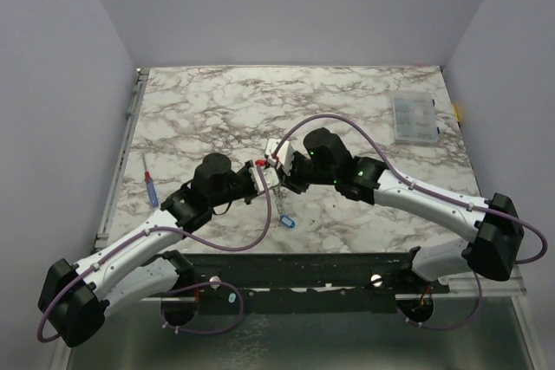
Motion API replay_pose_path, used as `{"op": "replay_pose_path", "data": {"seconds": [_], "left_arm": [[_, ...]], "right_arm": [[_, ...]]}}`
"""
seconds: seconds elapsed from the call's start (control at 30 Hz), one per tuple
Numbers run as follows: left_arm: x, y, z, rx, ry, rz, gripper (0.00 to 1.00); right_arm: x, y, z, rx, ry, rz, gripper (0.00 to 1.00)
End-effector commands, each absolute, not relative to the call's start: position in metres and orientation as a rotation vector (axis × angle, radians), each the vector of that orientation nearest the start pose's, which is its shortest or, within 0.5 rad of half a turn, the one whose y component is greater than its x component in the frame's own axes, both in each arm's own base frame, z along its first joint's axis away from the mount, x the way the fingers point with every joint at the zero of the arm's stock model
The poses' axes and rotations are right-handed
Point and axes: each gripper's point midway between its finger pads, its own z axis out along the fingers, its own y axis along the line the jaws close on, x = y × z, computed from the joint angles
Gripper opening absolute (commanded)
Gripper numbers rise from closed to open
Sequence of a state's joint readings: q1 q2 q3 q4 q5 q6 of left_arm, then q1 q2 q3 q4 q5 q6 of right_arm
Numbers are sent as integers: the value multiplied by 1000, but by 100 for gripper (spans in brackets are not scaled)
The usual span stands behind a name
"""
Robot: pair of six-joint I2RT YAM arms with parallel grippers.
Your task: Put the keys on the keyring
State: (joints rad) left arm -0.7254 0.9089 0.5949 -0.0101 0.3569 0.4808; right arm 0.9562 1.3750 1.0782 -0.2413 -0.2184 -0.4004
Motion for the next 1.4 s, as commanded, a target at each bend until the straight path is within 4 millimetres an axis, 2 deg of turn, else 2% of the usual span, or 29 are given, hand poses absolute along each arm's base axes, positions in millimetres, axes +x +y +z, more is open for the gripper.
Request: {"op": "replay_pose_path", "data": {"seconds": [0.0, 0.3, 0.47, 0.53, 0.6, 0.67, 0.77, 0.87, 1.1, 1.37], "left_arm": [[224, -253, 212, 1234, 1380, -502, 0], [225, -252, 221, 1198, 1354, -538, 0], [224, -252, 224, 1193, 1338, -555, 0], [223, -253, 225, 1193, 1328, -559, 0], [222, -253, 226, 1197, 1320, -561, 0], [221, -253, 226, 1202, 1313, -559, 0], [219, -253, 226, 1214, 1300, -565, 0], [217, -253, 228, 1218, 1289, -567, 0], [214, -255, 228, 1233, 1275, -584, 0], [212, -255, 229, 1240, 1262, -591, 0]], "right_arm": [[226, 351, 185, -1433, 1611, 525, 36], [238, 340, 169, -1389, 1657, 430, 31], [240, 338, 165, -1374, 1660, 416, 24], [239, 339, 164, -1375, 1656, 421, 29], [241, 338, 166, -1363, 1650, 415, 45], [240, 337, 169, -1357, 1627, 425, 52], [235, 337, 183, -1356, 1561, 464, 57], [231, 336, 198, -1338, 1494, 493, 58], [230, 339, 216, -1310, 1422, 518, 54], [237, 346, 212, -1315, 1408, 507, 53]]}}
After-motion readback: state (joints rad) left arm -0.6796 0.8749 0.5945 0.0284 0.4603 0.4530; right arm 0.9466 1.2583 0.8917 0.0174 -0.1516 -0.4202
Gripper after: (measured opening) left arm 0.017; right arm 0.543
